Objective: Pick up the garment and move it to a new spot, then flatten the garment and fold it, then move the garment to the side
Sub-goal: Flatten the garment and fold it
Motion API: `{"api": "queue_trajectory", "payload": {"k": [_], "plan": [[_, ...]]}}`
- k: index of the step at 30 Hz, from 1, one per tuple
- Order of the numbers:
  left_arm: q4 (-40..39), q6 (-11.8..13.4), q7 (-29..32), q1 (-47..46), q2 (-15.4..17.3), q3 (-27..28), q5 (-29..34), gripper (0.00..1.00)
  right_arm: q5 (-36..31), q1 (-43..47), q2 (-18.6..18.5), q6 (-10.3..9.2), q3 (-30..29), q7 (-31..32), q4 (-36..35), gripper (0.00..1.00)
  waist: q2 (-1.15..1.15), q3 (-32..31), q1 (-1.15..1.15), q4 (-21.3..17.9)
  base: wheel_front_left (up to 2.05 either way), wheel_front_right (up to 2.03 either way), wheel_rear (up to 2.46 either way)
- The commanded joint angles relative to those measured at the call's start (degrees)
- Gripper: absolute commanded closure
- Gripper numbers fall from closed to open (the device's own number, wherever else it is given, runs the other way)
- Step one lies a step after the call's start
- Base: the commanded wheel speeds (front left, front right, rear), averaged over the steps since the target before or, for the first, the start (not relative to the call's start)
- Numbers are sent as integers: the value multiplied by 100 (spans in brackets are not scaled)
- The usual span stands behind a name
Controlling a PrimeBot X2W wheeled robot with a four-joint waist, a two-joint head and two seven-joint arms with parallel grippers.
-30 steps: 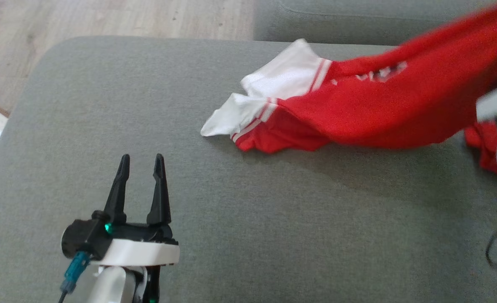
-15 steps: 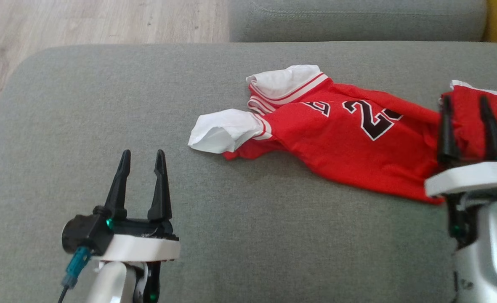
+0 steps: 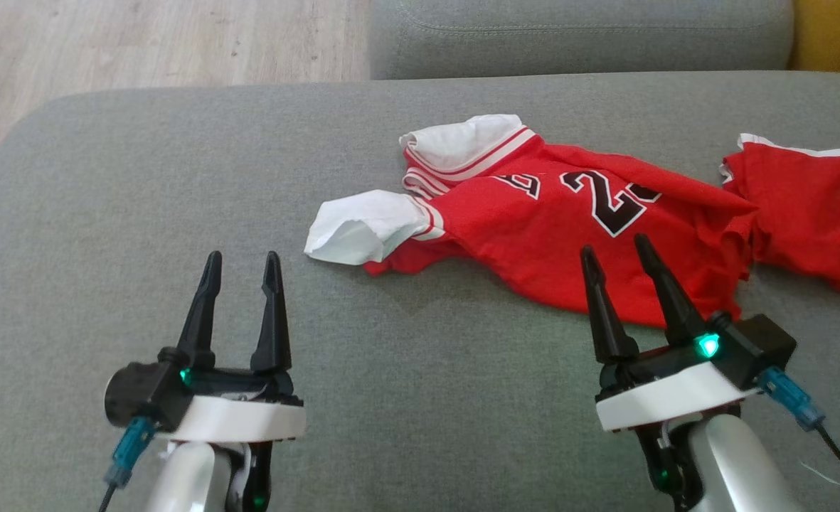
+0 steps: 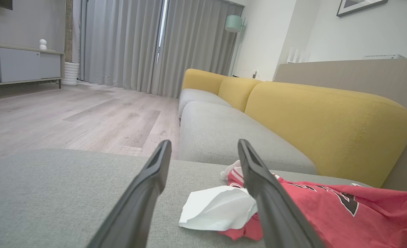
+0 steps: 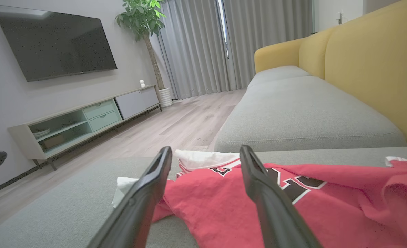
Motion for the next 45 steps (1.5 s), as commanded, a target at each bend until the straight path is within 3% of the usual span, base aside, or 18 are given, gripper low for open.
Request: {"api": "queue_trajectory", "payload": {"k": [1,7,12,20,26,33,35,41,45], "plan": [[-193,-33,-29,-196,9,171,46,0,25,-259,9,-5,158,-76,-177,0,0,-4,0,24,0,0,0],[-175,-42,-29,-234,9,77,7,0,-296,-626,6,-5,418,111,-93,0,0,60,0,292,0,0,0],[-121,-38,-29,-366,9,-67,-63,0,-485,-1219,-238,-5,955,548,311,0,0,243,0,688,0,0,0],[-43,28,-29,-455,9,-304,-241,0,-473,-2065,-534,-5,1615,1198,1483,0,0,459,0,1226,0,0,0],[-17,95,-29,-508,9,-471,-369,0,-681,-2721,-811,-5,2045,1237,2404,0,0,560,0,1597,0,0,0],[-36,150,-29,-498,9,-547,-433,0,-1334,-3225,-698,-5,1931,1115,3340,0,0,600,0,1784,0,0,0],[-41,163,-29,-486,9,-558,-440,0,-1328,-3303,-551,-5,1813,1013,3539,100,0,603,0,1788,0,0,0],[-77,209,-29,-455,9,-463,-424,0,-1121,-3474,-143,-5,1573,334,3670,100,0,589,0,1642,0,0,0],[-164,234,-29,-434,9,-212,-312,0,-549,-3549,3,-5,1679,-183,3047,100,0,535,0,1428,0,0,0]]}}
